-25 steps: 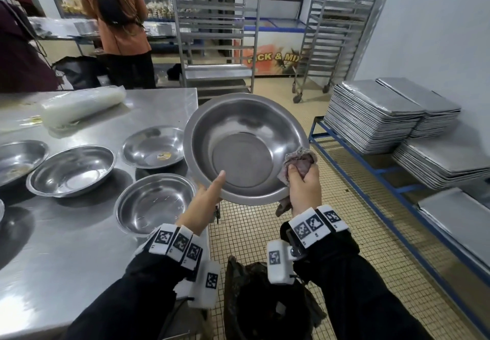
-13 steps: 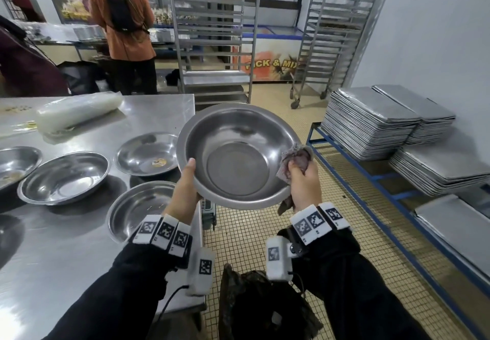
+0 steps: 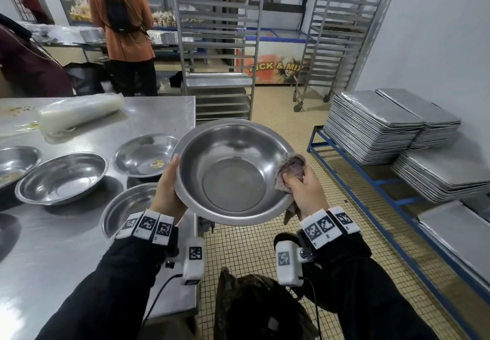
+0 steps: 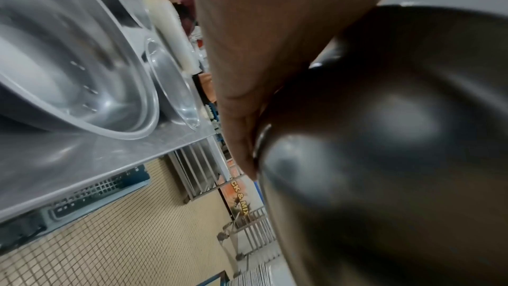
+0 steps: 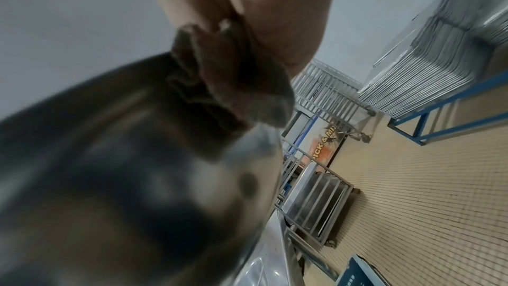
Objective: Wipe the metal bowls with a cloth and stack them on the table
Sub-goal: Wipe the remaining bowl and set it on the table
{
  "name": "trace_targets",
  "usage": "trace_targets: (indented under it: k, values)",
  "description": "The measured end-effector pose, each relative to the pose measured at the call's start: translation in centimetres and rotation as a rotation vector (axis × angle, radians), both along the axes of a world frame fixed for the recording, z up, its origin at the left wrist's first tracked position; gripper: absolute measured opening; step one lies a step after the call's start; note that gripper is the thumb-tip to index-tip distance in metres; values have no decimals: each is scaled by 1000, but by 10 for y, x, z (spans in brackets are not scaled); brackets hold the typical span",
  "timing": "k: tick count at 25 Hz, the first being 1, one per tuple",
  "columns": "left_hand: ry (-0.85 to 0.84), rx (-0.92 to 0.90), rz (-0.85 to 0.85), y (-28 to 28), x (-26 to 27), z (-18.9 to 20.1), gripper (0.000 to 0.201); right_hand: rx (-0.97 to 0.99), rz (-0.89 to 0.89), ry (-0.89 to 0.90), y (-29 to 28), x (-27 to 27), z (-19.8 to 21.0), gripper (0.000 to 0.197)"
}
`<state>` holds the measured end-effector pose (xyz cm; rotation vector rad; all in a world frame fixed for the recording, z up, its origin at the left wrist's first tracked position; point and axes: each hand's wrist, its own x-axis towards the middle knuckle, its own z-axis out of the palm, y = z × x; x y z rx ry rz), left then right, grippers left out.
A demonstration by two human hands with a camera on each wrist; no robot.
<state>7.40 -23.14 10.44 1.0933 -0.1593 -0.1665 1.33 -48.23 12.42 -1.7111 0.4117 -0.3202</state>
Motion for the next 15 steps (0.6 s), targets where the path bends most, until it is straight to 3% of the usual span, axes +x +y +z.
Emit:
trace_targets:
  k: [4, 6, 8, 10, 12, 15]
  values:
    - [172, -12, 79, -9, -8, -7, 40, -5, -70, -34, 10, 3, -3, 31]
    - [187, 203, 126, -26, -14, -7, 31, 43, -107, -49, 18, 2, -7, 35]
    - [117, 523, 49, -43, -20, -11, 34, 142, -116, -51, 28, 2, -10, 39]
    - [88, 633, 61, -51, -22, -8, 23, 208, -107, -66, 35, 5, -10, 43]
    - [84, 464, 95, -48, -19, -2, 7, 222, -99, -73, 34, 7, -8, 42]
    - [-47, 134, 39, -27, -8, 9, 60, 150, -29, -37, 12, 14, 3, 32]
